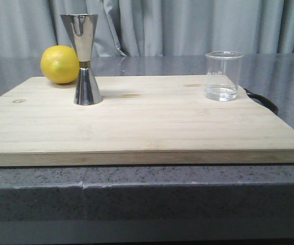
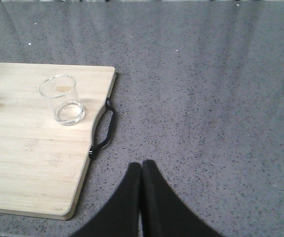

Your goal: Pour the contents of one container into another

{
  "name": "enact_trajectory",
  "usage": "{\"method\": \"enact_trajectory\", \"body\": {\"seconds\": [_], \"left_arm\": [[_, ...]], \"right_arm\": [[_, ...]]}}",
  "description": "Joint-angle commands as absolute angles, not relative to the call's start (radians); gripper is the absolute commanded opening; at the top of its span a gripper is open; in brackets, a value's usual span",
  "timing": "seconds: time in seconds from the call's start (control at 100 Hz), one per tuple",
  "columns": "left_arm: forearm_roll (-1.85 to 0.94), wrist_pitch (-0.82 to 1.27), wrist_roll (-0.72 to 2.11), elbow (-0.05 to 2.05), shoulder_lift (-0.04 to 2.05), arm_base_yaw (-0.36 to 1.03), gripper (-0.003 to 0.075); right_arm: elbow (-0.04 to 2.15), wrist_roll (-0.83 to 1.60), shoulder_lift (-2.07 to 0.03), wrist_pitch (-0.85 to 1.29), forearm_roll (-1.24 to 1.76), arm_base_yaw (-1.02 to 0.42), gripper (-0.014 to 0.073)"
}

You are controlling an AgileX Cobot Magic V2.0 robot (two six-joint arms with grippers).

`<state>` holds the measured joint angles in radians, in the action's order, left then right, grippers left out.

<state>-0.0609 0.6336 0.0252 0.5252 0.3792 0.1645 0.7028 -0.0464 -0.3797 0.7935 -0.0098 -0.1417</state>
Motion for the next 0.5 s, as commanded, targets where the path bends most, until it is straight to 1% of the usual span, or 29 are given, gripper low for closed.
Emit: {"method": "enact_trajectory", "body": {"seconds": [0.0,0.25,0.36,0.49], "left_arm": [[-0.067,0.491,0.014,0.463,0.303,0.146,-0.0019],[-0.061,0.152,0.014,0.107,0.047,0.106,-0.0019],[-0.061,0.070,0.014,0.017,-0.032,0.102,-0.0019],[-0.061,-0.039,0.014,-0.041,-0.029,0.102,-0.0019]], "right_arm": [[0.726,-0.045,-0.386,0.724,-0.022,-0.137,-0.0070],[0.726,-0.045,-0.386,0.724,-0.022,-0.137,-0.0070],[0.726,-0.045,-0.386,0.724,-0.022,-0.137,-0.0070],[0.726,-0.045,-0.388,0.722,-0.022,-0.137,-0.0070]]}}
